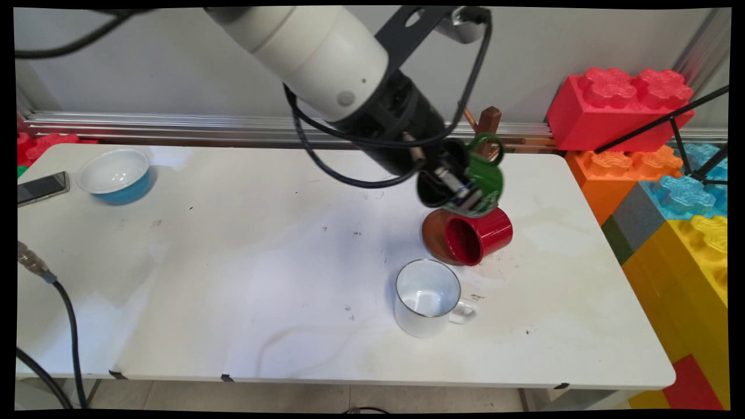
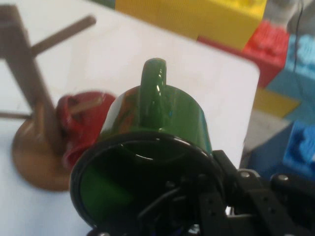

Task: Place the picked object on the table

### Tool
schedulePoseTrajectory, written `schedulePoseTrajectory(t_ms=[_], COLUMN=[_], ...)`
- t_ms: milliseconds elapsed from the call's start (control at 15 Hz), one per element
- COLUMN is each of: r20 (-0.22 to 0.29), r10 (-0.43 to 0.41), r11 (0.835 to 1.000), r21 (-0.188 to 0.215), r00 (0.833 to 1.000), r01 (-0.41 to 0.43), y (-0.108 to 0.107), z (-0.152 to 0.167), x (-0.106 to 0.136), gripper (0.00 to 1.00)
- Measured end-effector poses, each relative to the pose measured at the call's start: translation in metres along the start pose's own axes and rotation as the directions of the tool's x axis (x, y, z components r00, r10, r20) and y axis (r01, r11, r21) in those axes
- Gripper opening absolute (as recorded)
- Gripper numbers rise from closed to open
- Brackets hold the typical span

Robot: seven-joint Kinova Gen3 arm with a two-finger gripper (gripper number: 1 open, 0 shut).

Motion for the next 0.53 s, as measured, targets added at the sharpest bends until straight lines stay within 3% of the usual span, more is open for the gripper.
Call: schedulePoseTrajectory(t_ms=[200,533], r20=[0.093,0.23], r10=[0.026,0.082], r11=[0.999,0.989], r21=[0.037,0.103], r00=[0.995,0.97], r01=[-0.03,-0.108], y=[-0.008,-0.023], z=[-0.01,-0.012], x=[-0.003,-0.002], gripper=[0.0,0.0])
